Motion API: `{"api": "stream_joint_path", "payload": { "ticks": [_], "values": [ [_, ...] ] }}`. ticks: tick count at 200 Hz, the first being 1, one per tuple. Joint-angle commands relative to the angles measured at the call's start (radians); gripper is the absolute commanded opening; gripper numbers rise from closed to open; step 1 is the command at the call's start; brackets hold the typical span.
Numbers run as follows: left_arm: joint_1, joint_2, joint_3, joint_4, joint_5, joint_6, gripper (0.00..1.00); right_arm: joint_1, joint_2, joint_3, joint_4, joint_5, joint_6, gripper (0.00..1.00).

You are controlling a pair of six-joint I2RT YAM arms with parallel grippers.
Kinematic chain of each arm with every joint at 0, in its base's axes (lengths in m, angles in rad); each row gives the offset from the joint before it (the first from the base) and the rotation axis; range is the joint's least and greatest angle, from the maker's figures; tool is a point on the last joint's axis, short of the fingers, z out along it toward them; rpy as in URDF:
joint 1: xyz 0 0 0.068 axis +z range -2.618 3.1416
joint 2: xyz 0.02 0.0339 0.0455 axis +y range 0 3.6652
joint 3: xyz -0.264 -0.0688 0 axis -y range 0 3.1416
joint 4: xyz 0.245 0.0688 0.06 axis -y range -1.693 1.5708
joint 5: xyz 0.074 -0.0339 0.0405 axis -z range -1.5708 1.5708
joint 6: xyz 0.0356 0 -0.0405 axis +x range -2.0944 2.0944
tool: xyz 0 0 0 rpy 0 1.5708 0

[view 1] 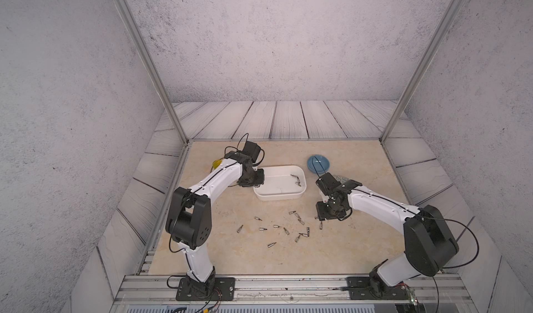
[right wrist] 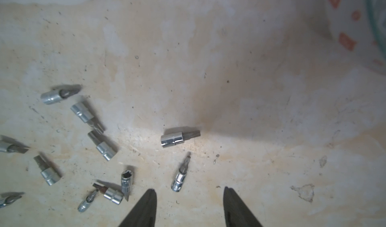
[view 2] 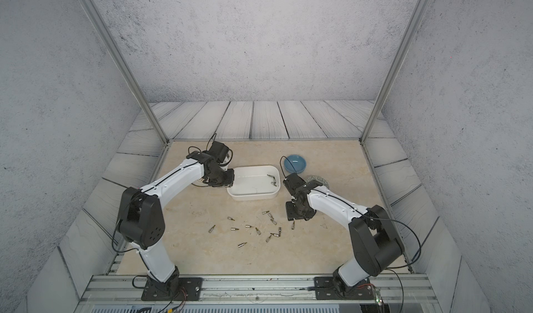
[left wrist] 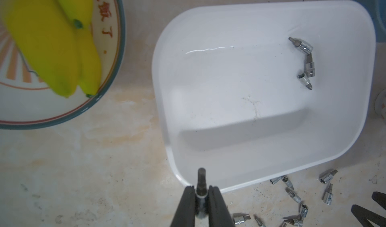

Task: Put the bit on the desktop into the storage box
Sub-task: Place the screwdriver bit in the storage box.

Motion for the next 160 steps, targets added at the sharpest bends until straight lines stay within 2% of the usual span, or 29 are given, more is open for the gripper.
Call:
{"api": "stream_joint_path", "payload": {
  "ticks": [1,37,94,160],
  "values": [
    [-0.023,0.052,0.065,0.024,0.037,0.008,0.00,0.007,-0.002,-0.014,0.017,-0.007,0.023,0.56],
    [-0.045,0.158,0.143,0.042,0.038,-0.001,0.00,0.008,0.001,-0.025,0.039,-0.003,0.032,0.56],
    [-0.083,0.289,0.235,0.049,-0.020,-0.003,0.00,0.015,0.023,-0.075,0.122,-0.027,0.059,0.55],
    [-0.100,0.387,0.270,0.073,-0.025,-0.011,0.00,0.021,0.062,-0.096,0.153,-0.026,0.066,0.51]
  ]
}}
